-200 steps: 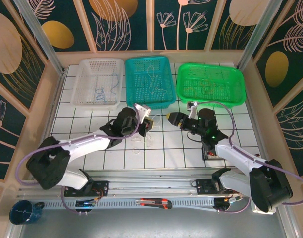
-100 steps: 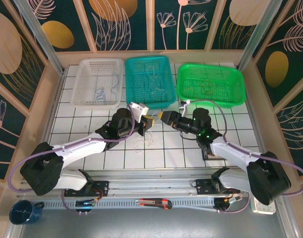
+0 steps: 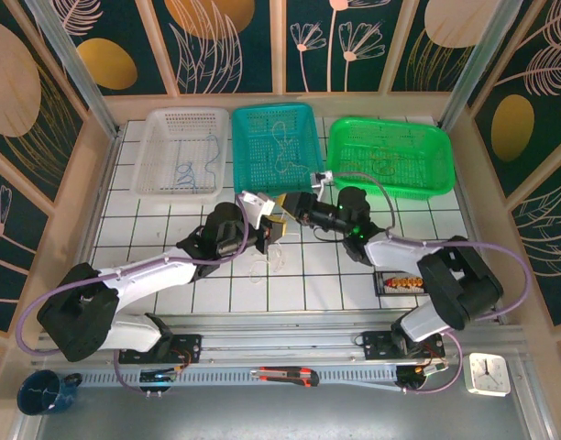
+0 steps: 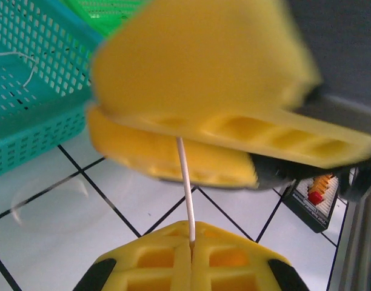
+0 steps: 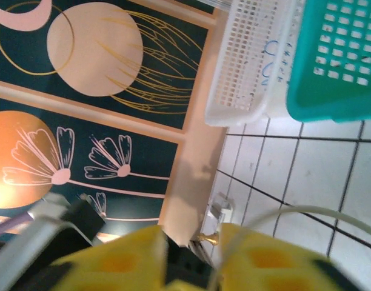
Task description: Untangle the cables
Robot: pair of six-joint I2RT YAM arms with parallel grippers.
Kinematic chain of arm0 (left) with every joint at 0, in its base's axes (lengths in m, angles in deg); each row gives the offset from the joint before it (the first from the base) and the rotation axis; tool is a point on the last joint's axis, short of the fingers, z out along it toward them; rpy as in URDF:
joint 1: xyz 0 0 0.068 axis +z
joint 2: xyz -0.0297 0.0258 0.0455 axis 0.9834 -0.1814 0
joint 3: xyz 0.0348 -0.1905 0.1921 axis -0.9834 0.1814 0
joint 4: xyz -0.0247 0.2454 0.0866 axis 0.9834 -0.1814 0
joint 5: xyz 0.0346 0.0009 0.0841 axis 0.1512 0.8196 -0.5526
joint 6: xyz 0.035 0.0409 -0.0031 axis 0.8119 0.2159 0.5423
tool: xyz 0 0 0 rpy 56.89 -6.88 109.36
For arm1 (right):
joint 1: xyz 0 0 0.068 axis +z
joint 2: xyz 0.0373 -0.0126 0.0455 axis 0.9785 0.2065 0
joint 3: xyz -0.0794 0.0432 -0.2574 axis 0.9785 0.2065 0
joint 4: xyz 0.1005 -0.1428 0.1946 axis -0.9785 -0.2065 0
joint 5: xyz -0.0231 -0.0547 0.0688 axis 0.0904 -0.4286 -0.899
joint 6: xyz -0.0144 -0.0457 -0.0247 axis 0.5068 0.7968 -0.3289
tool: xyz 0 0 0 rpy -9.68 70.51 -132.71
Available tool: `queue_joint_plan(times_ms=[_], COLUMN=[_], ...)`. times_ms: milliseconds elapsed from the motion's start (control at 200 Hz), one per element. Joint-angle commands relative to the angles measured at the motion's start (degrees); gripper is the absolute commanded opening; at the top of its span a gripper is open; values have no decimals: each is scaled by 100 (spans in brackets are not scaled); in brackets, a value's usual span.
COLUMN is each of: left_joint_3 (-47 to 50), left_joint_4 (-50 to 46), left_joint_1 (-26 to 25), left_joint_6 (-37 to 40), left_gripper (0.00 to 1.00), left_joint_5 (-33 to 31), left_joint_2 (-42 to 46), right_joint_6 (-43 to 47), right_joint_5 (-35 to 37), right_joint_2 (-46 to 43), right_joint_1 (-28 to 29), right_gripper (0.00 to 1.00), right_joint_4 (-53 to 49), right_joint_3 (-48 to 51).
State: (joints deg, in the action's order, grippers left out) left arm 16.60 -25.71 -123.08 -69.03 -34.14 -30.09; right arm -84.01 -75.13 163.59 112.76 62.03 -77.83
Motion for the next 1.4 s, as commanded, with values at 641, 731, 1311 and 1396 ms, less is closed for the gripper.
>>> queue_joint_plan(times_ms=[641,731,1311,1396], left_joint_3=[1021,1048,1318,1382], left_joint_4=[2266,2310,2522,2572], left_joint_1=[-24,-24,-22,-24], left_joint_6=[-474,-504,-699,-738], left_gripper=[29,13,0,0], left_joint_5=[-244,-238,-260,-239], left_joint_2=[-1469,-1552,-1799,-1846], right_joint_6=[509,652,510,416], right_joint_5=[-461,-470,-823,-820], right_joint_2=[-564,-601,-85,90], right_joint_1=[26,-42,-1666,-1921], right_gripper=[0,0,0,0], right_joint_4=[-1101,-1363,-1764,-1696], right_joint_3=[-2618,-2976,-5297,-5734])
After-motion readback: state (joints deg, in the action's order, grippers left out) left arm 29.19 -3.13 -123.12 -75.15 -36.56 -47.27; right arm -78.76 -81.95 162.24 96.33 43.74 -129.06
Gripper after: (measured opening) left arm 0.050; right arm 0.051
